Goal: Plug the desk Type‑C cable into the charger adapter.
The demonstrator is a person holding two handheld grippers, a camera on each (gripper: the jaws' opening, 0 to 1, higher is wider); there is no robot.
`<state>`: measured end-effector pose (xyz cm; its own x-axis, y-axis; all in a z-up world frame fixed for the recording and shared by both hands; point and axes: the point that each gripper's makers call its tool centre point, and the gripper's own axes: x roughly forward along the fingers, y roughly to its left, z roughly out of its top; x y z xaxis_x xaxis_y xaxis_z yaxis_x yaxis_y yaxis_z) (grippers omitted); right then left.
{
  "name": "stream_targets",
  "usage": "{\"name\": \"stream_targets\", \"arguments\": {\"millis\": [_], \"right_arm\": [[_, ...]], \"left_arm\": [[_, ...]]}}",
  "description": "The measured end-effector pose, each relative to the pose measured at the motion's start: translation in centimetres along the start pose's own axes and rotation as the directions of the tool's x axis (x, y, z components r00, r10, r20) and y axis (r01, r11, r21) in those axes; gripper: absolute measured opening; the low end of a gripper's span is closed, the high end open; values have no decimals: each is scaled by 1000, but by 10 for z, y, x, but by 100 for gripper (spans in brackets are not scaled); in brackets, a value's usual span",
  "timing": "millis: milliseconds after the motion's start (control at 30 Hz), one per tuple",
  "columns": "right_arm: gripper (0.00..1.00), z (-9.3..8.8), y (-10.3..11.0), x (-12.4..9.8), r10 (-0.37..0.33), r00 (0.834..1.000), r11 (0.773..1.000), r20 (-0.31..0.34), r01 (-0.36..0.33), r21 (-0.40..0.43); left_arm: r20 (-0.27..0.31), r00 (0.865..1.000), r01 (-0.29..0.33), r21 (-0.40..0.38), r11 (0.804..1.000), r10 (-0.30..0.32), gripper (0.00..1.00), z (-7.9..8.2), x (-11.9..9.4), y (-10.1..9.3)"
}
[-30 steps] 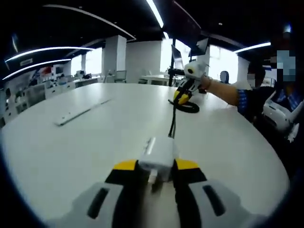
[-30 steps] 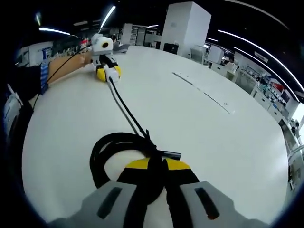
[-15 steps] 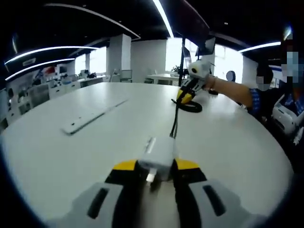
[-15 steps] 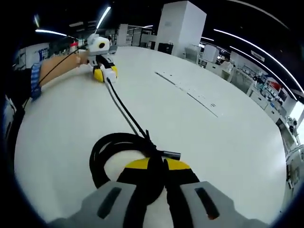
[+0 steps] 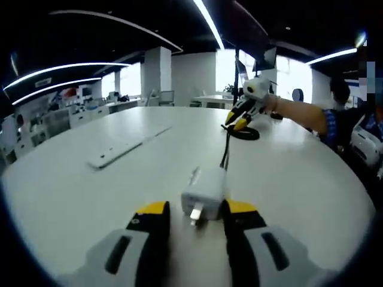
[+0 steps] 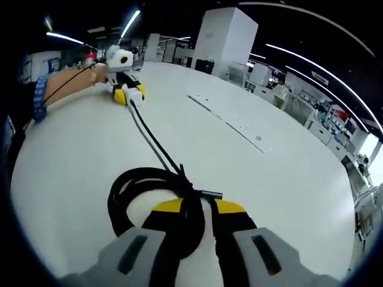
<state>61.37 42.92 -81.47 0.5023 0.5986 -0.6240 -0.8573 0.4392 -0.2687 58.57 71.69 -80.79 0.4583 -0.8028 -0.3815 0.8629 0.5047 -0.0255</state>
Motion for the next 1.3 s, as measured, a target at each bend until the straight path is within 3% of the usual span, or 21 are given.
{"name": "stream_targets", "arguments": {"millis": [133,200,300,400,500,533,600,633,700,867,900,967,1033,1067,1200,1300], "right_arm": [[26,5,4,-5,-3,1000,1000,-16,3,-31],[26,15,5,-10,-8,1000,1000,15,8,-20],[26,38,2,-21,-51,995,999,84,51,-4],[26,67,-3,-41,-123,977,992,173,125,-4],[25,86,1,-62,-171,953,983,251,182,-20],[25,89,3,-68,-179,946,982,270,190,-16],[24,95,7,-79,-195,931,978,307,207,-6],[24,100,9,-89,-211,916,975,343,222,8],[24,103,12,-97,-222,904,973,366,232,17],[23,114,31,-145,-306,830,947,466,314,63],[23,114,33,-148,-309,826,946,471,316,67],[23,119,46,-169,-335,790,937,514,337,93],[24,121,56,-185,-349,758,933,550,338,126],[25,122,59,-189,-353,748,931,562,338,134],[28,118,67,-208,-403,691,907,600,386,165],[28,109,70,-219,-459,653,874,602,454,174]], "left_arm": [[-2,999,-48,19,999,48,48,14,-19,5],[2,998,-67,37,997,67,46,19,-24,5],[34,987,-157,63,986,155,45,42,-40,12],[156,965,-228,104,968,210,47,79,-60,7],[281,940,-226,93,970,192,52,107,-79,-12],[291,937,-229,92,969,193,54,110,-81,-14],[344,906,-297,98,950,248,55,123,-102,-20],[370,886,-334,94,938,278,55,129,-113,-22],[385,872,-360,83,929,303,56,131,-121,-24],[493,778,-434,-26,901,389,57,143,-169,-51],[495,774,-440,-28,897,395,58,142,-171,-52],[527,723,-504,-41,863,447,58,144,-193,-63],[535,706,-527,-41,849,464,58,142,-204,-74],[540,705,-528,-35,849,461,58,139,-208,-79],[584,673,-523,-57,851,453,60,135,-221,-98],[591,621,-586,-86,806,515,61,128,-235,-105]]}}
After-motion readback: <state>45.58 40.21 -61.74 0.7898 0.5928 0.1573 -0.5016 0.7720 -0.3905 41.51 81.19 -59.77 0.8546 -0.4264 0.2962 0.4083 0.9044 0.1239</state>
